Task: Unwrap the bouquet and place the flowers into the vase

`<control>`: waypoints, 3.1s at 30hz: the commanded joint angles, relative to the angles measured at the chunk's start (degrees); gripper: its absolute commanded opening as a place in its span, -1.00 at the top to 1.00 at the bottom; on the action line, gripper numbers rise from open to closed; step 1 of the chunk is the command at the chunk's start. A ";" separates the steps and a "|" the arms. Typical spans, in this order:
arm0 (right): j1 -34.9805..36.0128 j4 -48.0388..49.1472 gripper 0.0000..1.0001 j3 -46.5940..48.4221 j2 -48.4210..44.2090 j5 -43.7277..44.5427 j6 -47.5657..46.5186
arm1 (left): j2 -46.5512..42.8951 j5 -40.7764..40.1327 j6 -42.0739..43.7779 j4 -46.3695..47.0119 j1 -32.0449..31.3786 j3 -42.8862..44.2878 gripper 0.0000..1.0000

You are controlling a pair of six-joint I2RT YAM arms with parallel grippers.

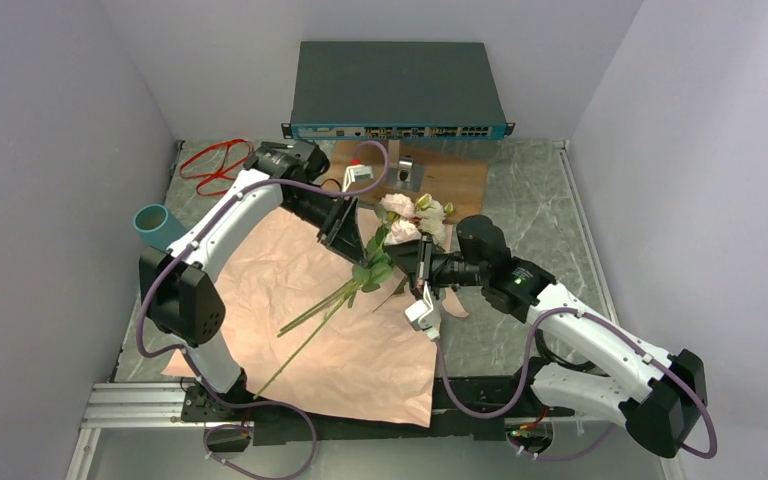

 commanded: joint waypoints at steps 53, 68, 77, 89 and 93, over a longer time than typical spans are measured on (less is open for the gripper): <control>4.20 1.81 -1.00 2.26 -4.89 20.11 44.41 | -16.53 -42.47 -9.03 31.48 39.10 20.72 1.00; 4.27 0.76 -1.00 8.57 0.07 22.35 50.48 | -17.54 -75.66 4.19 43.27 40.30 33.30 1.00; 4.29 -1.48 -1.00 12.53 3.42 18.51 48.65 | -18.01 -77.34 -6.84 43.97 43.17 31.67 0.99; 4.36 -3.77 -1.00 14.74 4.31 18.24 46.00 | -19.33 -74.05 -14.87 46.43 50.03 22.89 1.00; 4.36 -3.84 -1.00 14.22 3.88 18.13 46.19 | -20.41 -73.16 -15.57 47.05 50.41 18.90 1.00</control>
